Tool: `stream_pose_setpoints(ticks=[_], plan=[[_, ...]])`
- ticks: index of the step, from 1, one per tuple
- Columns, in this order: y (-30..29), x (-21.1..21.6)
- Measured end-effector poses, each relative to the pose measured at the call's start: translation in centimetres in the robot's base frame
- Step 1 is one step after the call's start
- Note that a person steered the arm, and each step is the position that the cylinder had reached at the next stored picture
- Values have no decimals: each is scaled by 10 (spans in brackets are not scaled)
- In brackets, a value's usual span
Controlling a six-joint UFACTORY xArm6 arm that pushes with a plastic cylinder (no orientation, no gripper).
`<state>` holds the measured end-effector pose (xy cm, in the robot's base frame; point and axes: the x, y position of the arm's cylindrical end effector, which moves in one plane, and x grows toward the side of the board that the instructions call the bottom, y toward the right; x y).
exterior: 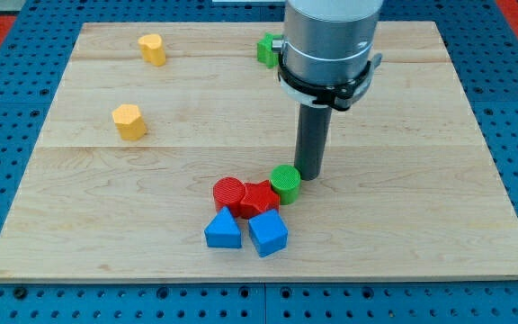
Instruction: Point your arm towards green star
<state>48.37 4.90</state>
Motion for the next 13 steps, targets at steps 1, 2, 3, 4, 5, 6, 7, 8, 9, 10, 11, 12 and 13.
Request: stream_pose_setpoints(ticks=[1,2,3,4,5,6,7,8,9,10,11,12,13], plan=[[4,-16],[31,-81],[48,-127],[51,-149],[63,-165],[63,-165],[63,-165],[60,-165],[60,-165],[58,-168],[57,-200],[27,-229],[-22,-263]])
